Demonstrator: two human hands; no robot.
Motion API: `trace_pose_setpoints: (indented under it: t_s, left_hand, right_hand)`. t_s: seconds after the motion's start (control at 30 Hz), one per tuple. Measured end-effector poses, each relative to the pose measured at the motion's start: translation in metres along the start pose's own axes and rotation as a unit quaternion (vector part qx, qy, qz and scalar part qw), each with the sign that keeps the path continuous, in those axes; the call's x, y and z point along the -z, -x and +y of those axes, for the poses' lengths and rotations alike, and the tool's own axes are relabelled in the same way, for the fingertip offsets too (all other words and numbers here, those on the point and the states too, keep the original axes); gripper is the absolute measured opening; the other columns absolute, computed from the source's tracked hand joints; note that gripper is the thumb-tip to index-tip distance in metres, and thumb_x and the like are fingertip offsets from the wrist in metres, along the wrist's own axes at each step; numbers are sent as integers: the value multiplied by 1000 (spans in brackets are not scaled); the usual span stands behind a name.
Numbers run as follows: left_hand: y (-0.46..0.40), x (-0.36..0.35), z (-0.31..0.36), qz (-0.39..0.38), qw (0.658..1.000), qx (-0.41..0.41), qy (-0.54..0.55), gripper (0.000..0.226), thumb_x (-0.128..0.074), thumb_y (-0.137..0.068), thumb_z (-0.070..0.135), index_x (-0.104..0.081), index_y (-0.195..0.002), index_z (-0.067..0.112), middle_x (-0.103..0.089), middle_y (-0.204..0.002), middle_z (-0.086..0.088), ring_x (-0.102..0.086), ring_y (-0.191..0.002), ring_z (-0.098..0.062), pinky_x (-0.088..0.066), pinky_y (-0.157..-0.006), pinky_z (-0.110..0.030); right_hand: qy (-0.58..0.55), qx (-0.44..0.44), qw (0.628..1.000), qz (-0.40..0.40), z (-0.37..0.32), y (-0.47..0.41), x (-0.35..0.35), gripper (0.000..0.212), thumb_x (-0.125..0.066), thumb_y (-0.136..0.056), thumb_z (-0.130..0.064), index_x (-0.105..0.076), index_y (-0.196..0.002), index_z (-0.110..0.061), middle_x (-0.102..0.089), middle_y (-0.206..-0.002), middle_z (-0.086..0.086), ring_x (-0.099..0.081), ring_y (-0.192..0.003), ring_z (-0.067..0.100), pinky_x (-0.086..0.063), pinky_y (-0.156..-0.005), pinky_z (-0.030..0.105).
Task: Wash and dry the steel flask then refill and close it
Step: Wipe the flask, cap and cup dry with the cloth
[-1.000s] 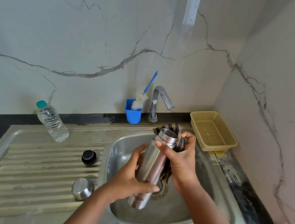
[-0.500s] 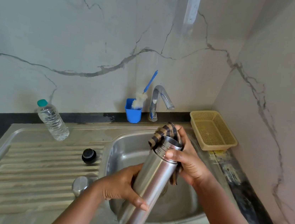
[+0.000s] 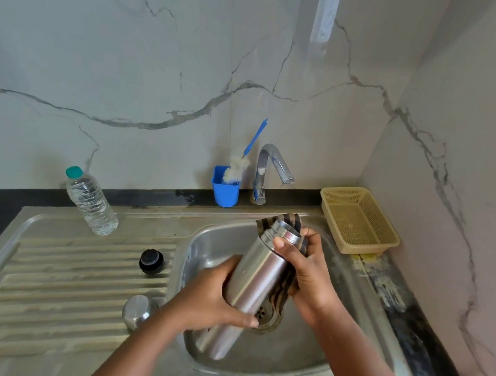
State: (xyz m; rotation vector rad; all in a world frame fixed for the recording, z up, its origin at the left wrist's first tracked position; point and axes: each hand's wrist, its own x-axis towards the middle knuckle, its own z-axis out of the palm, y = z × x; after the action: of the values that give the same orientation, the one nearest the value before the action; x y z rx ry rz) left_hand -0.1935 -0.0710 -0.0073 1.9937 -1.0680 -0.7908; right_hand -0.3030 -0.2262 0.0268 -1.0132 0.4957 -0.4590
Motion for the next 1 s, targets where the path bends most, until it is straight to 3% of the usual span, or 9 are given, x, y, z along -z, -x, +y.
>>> trace_pose_setpoints:
  t_s: [0.1, 0.17, 0.3, 0.37, 0.47, 0.63, 0.8, 0.87, 1.0]
  left_hand:
    - [3, 13, -1, -111, 989, 14, 96, 89, -94, -62, 28, -44, -133, 46, -63, -122, 19, -61, -113, -1, -52, -100, -34]
    - [1, 15, -3, -115, 985, 9, 125, 94, -93, -64, 22, -40, -138, 45, -62, -125, 16, -60, -115, -3, -51, -102, -38]
    - [2, -7, 10, 83, 996, 17, -2, 126, -91, -54, 54, -7, -148, 53, -40, -141, 20, -46, -123, 2, -44, -104, -32]
    - [6, -27, 18, 204, 973, 14, -110, 113, -85, -57, 60, -13, -143, 48, -43, -136, 17, -50, -119, -7, -50, -92, -35]
    - [6, -40, 17, 261, 947, 14, -187, 93, -83, -65, 52, -22, -133, 38, -54, -124, 12, -60, -104, -13, -53, -73, -32]
    - [6, -13, 11, 67, 997, 3, 32, 88, -93, -56, 42, -43, -128, 45, -65, -111, 23, -63, -100, 5, -51, -83, -20]
    - [14, 7, 16, -139, 974, -20, 178, 76, -90, -64, 8, -56, -129, 28, -70, -117, 7, -66, -110, -13, -54, -91, -30]
    - [13, 0, 18, -109, 976, -17, 189, 75, -90, -66, 6, -56, -128, 30, -71, -116, 6, -67, -108, -13, -55, -91, -31]
    - [3, -16, 18, 106, 984, 24, 142, 76, -96, -57, 35, -52, -118, 46, -70, -106, 19, -66, -96, 4, -54, -78, -16]
  right_hand:
    - [-21, 9, 998, -61, -6, 0, 2, 75, -84, -50, -23, -47, -115, -20, -70, -95, 2, -69, -84, 17, -56, -70, 29]
    - [-29, 33, 997, -60, -9, -1, -3, 72, -84, -49, -21, -47, -111, -18, -70, -93, 1, -69, -83, 17, -56, -70, 28]
    - [-29, 87, 993, 73, -1, -4, -17, 71, -92, -51, -13, -43, -101, -23, -71, -84, -5, -69, -78, 15, -55, -71, 30]
    - [-43, 99, 986, 126, 5, -2, -23, 73, -93, -53, -13, -40, -102, -22, -69, -80, -7, -68, -75, 13, -55, -74, 33]
    - [-60, 111, 984, 128, 12, 3, -27, 68, -87, -58, -13, -38, -103, -21, -67, -80, -9, -66, -75, 9, -55, -77, 31]
    - [-40, 66, 997, -5, -2, -2, -12, 73, -89, -52, -12, -44, -108, -19, -69, -90, 1, -68, -79, 16, -56, -69, 28]
    - [-73, 19, 966, -249, -10, -17, 11, 85, -93, -53, -20, -48, -124, -13, -64, -108, 16, -65, -97, 30, -50, -92, 49]
    - [-75, 11, 975, -211, -9, -19, 8, 90, -97, -48, -28, -50, -124, -13, -65, -109, 16, -66, -96, 29, -52, -91, 47]
    - [-22, 34, 999, 3, -1, -16, -3, 71, -93, -52, -44, -51, -104, -19, -72, -94, -1, -68, -91, 18, -55, -79, 34]
